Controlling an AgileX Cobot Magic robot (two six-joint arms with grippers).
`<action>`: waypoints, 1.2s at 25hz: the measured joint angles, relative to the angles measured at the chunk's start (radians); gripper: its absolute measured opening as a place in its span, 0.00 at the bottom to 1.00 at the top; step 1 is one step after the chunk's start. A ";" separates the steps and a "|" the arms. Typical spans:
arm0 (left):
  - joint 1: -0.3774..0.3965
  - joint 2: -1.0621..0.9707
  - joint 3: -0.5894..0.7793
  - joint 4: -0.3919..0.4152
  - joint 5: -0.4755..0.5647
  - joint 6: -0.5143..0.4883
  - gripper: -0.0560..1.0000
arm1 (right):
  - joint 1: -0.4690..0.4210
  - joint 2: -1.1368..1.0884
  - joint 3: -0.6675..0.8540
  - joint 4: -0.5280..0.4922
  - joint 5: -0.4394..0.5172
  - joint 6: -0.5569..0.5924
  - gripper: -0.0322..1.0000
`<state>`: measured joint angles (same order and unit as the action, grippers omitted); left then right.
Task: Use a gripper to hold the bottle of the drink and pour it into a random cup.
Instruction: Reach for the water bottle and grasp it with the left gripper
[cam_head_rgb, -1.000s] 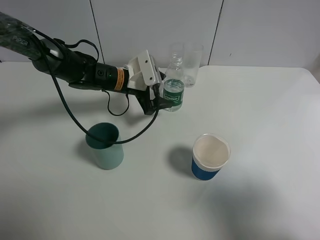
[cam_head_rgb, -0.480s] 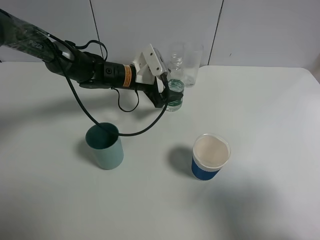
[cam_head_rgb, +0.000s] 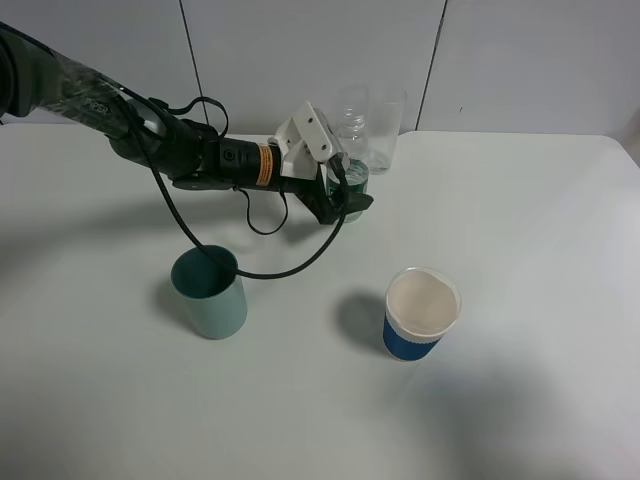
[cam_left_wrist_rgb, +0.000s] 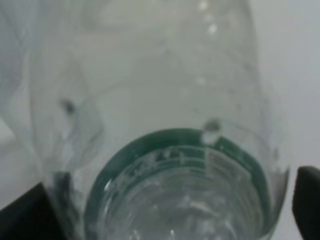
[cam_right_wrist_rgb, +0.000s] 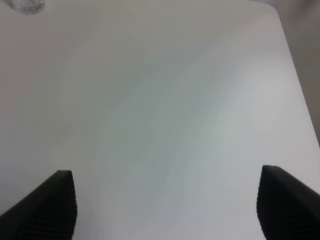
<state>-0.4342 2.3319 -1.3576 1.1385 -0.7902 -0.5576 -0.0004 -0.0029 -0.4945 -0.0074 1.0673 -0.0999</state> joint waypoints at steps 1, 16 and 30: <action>-0.001 0.001 0.000 -0.006 -0.004 0.000 0.86 | 0.000 0.000 0.000 0.000 0.000 0.000 0.75; -0.028 0.001 0.000 -0.047 -0.024 -0.002 0.85 | 0.000 0.000 0.000 0.000 0.000 0.000 0.75; -0.029 0.001 0.000 -0.051 -0.025 -0.050 0.57 | 0.000 0.000 0.000 0.000 0.000 0.000 0.75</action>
<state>-0.4636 2.3327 -1.3576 1.0871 -0.8155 -0.6080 -0.0004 -0.0029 -0.4945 -0.0074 1.0673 -0.0999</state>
